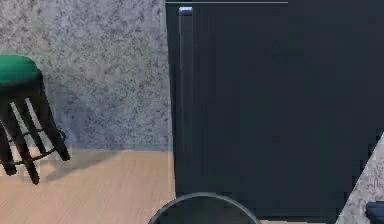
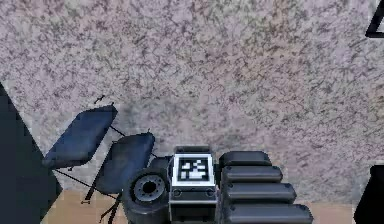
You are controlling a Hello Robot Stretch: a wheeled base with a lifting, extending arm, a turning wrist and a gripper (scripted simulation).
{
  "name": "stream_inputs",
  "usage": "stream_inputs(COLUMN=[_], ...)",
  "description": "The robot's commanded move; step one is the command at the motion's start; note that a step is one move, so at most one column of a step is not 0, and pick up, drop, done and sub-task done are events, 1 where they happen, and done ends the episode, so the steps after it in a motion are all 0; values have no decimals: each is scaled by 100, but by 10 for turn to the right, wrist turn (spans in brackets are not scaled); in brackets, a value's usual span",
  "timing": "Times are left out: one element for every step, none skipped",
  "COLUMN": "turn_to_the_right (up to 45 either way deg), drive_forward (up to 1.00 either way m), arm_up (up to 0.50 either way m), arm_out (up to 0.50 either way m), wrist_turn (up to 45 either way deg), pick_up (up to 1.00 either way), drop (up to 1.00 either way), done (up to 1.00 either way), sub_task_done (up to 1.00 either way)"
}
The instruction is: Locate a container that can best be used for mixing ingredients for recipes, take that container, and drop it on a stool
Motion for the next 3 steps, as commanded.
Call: stream_inputs(turn_to_the_right=[450,450,360], drive_forward=[0,0,0], arm_up=[0,0,0], arm_out=[0,0,0], wrist_turn=[0,0,0], pick_up=[0,0,0], drop=[0,0,0], done=[0,0,0], sub_task_done=[0,0,0])
